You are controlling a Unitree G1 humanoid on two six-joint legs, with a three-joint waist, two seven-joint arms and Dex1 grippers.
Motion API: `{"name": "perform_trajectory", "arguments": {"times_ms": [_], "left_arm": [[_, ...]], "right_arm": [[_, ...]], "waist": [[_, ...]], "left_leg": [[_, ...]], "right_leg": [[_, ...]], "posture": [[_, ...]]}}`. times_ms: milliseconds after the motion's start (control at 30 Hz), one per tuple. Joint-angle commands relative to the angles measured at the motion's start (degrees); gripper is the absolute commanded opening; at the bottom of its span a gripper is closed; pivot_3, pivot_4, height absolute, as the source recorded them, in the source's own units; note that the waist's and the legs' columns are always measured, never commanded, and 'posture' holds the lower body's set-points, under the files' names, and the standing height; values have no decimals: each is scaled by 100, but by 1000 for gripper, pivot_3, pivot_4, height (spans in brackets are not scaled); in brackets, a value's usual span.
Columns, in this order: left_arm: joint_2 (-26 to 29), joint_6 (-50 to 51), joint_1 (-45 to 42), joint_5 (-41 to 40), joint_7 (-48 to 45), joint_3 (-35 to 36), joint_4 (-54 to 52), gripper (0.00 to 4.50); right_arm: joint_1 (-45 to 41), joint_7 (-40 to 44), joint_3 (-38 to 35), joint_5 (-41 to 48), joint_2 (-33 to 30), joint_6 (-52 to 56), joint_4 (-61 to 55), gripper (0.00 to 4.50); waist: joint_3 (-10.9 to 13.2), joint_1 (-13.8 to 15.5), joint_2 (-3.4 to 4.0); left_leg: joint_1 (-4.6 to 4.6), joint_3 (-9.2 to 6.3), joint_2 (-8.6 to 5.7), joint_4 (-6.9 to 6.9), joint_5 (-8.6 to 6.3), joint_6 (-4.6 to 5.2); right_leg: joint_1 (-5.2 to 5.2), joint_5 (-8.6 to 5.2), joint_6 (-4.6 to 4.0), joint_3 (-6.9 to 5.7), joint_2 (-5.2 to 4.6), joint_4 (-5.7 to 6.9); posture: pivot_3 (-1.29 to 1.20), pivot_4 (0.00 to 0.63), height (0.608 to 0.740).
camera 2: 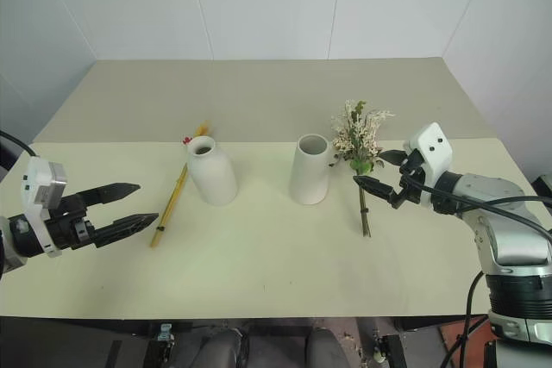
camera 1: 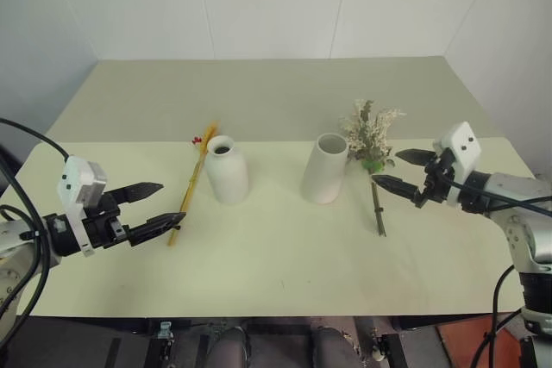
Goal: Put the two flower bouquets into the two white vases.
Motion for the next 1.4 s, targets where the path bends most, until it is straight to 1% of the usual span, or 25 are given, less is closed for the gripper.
{"name": "perform_trajectory", "arguments": {"times_ms": [33,433,633,767,900,1000,1133,1233,1333,1400], "left_arm": [[67,-143,-30,3,-31,120,-70,4500],[97,-69,-55,-62,-4,142,-153,4500],[168,-38,-201,-120,-27,94,-139,4500],[345,77,-623,-318,-143,59,32,4500],[490,152,-1132,-520,-250,12,256,4500],[652,150,-1670,-630,-415,-136,452,4500],[796,168,-2313,-726,-595,-370,683,4500],[811,150,-2602,-712,-679,-532,816,4500],[789,123,-2714,-695,-748,-624,888,4500],[773,150,-2734,-732,-763,-620,902,4500]], "right_arm": [[-154,1,-43,-24,-36,-134,-71,4428],[-153,-22,-29,-9,-18,-62,-132,4428],[-223,-76,55,13,-2,110,-142,4428],[-548,-234,313,41,-54,831,-126,4428],[-1262,-457,947,-90,-173,2287,70,4428],[-1695,-641,1440,-344,-108,2857,367,4428],[-2194,-1037,1903,-826,199,2994,1068,4428],[-2577,-1403,2101,-1199,587,2898,1926,4428],[-2985,-1882,2108,-1551,1014,2716,2925,4428],[-3143,-1988,2101,-1684,1148,2554,3309,4428]], "waist": [[0,0,0],[0,-2,0],[0,-3,0],[4,-7,-2],[10,-23,1],[11,-21,0],[10,-26,-1],[11,-35,-1],[11,-89,-2],[12,-111,-3]], "left_leg": [[0,0,0,0,0,0],[1,1,0,-1,0,0],[1,2,1,-1,0,0],[1,2,1,-1,0,0],[2,5,0,-2,0,0],[-5,5,1,-7,0,0],[-54,7,-2,-5,13,-19],[-76,11,-2,-6,18,-28],[-78,14,-2,-6,22,-34],[-74,14,-1,-6,28,-45]], "right_leg": [[0,0,0,0,0,0],[0,0,0,2,0,0],[0,0,0,2,0,0],[-2,0,0,2,1,2],[-5,0,0,5,1,4],[-18,0,0,6,3,3],[-75,4,-2,8,3,13],[-100,5,-1,11,3,21],[-103,5,-2,13,3,26],[-101,5,-2,14,4,32]], "posture": [[0,150,740],[0,150,740],[0,150,740],[0,150,740],[0,150,740],[0,150,740],[0,150,740],[0,150,740],[0,150,740],[0,150,740]]}}
